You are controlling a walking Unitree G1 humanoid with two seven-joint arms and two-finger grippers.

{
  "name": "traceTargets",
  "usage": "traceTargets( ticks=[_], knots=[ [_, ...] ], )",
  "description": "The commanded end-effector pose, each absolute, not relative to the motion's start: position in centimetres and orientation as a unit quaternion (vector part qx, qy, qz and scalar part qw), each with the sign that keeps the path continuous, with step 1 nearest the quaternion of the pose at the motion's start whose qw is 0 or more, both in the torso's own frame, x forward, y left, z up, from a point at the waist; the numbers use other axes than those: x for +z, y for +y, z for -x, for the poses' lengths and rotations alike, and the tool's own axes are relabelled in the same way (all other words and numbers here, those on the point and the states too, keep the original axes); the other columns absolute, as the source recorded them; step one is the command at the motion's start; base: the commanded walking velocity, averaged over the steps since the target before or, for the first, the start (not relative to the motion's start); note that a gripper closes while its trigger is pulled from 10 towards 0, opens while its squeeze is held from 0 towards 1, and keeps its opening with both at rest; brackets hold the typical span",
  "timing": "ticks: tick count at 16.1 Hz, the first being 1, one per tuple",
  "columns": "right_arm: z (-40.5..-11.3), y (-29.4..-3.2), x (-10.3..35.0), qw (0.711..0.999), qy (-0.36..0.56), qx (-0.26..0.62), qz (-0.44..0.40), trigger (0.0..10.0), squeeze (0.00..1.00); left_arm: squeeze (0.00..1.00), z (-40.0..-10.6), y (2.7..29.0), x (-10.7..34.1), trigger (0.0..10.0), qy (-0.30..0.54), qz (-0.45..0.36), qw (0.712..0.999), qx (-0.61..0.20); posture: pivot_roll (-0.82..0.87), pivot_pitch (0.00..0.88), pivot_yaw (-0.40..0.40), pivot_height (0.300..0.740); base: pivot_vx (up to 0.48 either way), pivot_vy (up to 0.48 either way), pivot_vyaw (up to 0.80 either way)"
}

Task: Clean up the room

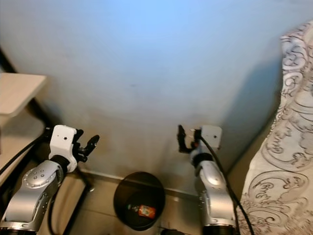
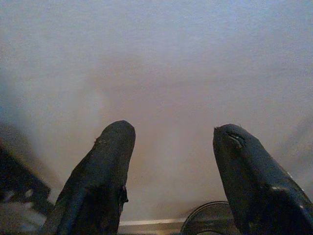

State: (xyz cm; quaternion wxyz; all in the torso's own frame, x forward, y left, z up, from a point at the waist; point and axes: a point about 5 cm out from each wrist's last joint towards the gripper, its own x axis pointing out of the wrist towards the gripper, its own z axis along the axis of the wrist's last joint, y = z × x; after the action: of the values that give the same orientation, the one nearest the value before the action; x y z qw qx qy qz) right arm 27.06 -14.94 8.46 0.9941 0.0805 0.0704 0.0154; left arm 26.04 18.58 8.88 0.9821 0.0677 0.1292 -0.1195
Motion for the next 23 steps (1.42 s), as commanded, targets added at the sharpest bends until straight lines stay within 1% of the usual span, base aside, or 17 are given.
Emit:
traceTargets(
  ticks=[1,4,5,6,8,10,11,13,14,16,17,20,22,23],
  knots=[
    [-27.2,-15.5,8.8,0.995,0.064,-0.002,-0.073,10.0,0.00,0.00,-25.7,18.5,9.1,10.0,0.130,-0.087,0.980,-0.122,0.12,0.000,0.034,0.740,0.000,0.000,0.00],
    [-26.8,-16.0,8.6,0.993,0.082,-0.021,-0.077,10.0,0.00,0.00,-25.4,19.1,9.1,10.0,0.133,-0.096,0.980,-0.113,0.12,0.000,0.026,0.740,0.000,0.000,0.00],
    [-26.7,-16.0,8.6,0.996,0.077,-0.020,-0.047,10.0,0.00,0.00,-25.3,19.1,9.0,10.0,0.135,-0.085,0.981,-0.111,0.10,0.000,0.040,0.740,0.000,0.000,0.00],
    [-26.6,-16.1,8.9,0.998,0.063,-0.015,-0.018,10.0,0.00,0.00,-25.2,18.9,9.0,10.0,0.137,-0.082,0.980,-0.118,0.09,0.000,0.051,0.740,0.000,0.000,0.00],
    [-26.8,-16.3,9.9,0.999,0.042,-0.003,-0.019,10.0,0.00,0.00,-25.3,18.0,9.3,10.0,0.133,-0.088,0.978,-0.136,0.12,0.000,0.048,0.740,0.000,0.000,0.00],
    [-27.0,-16.6,9.3,0.998,0.049,-0.023,-0.019,10.0,0.00,0.00,-25.1,18.2,9.2,10.0,0.135,-0.089,0.977,-0.138,0.10,0.000,0.046,0.740,-0.242,0.000,0.00],
    [-27.0,-16.6,9.7,0.998,0.046,-0.019,-0.033,10.0,0.00,0.00,-25.3,18.2,9.2,10.0,0.134,-0.083,0.978,-0.135,0.10,0.000,0.050,0.740,-0.240,0.000,0.00],
    [-27.0,-17.1,9.7,0.998,0.028,-0.046,-0.022,10.0,0.00,0.00,-25.5,17.9,9.2,10.0,0.134,-0.083,0.978,-0.138,0.10,0.000,0.056,0.740,-0.244,0.000,0.00],
    [-27.1,-17.1,9.8,0.999,0.020,-0.050,-0.001,10.0,0.00,0.00,-25.6,18.0,9.3,10.0,0.133,-0.086,0.978,-0.138,0.10,0.000,0.051,0.740,-0.247,0.000,0.00],
    [-27.1,-16.9,9.9,0.998,0.017,-0.054,-0.001,10.0,0.00,0.00,-25.7,18.2,9.3,10.0,0.134,-0.085,0.978,-0.133,0.11,0.000,0.048,0.740,-0.247,0.000,0.00],
    [-27.1,-16.6,9.9,0.998,0.011,-0.056,0.014,10.0,0.00,0.00,-25.6,18.2,9.2,10.0,0.136,-0.086,0.978,-0.133,0.11,0.000,0.046,0.740,-0.251,0.000,0.00],
    [-27.1,-16.6,9.5,0.998,0.030,-0.059,-0.009,10.0,0.00,0.00,-25.5,18.1,9.2,10.0,0.136,-0.088,0.978,-0.132,0.11,0.000,0.036,0.740,-0.246,0.000,0.00],
    [-27.1,-16.1,9.5,0.999,0.036,-0.014,-0.032,10.0,0.00,0.00,-25.3,18.1,9.1,10.0,0.138,-0.087,0.978,-0.130,0.12,0.000,0.032,0.740,-0.240,0.000,0.00],
    [-27.1,-16.0,9.7,0.999,0.031,-0.011,-0.034,10.0,0.00,0.00,-25.3,18.1,9.1,10.0,0.138,-0.087,0.978,-0.130,0.12,0.000,0.030,0.740,0.000,0.000,0.00]
  ],
)
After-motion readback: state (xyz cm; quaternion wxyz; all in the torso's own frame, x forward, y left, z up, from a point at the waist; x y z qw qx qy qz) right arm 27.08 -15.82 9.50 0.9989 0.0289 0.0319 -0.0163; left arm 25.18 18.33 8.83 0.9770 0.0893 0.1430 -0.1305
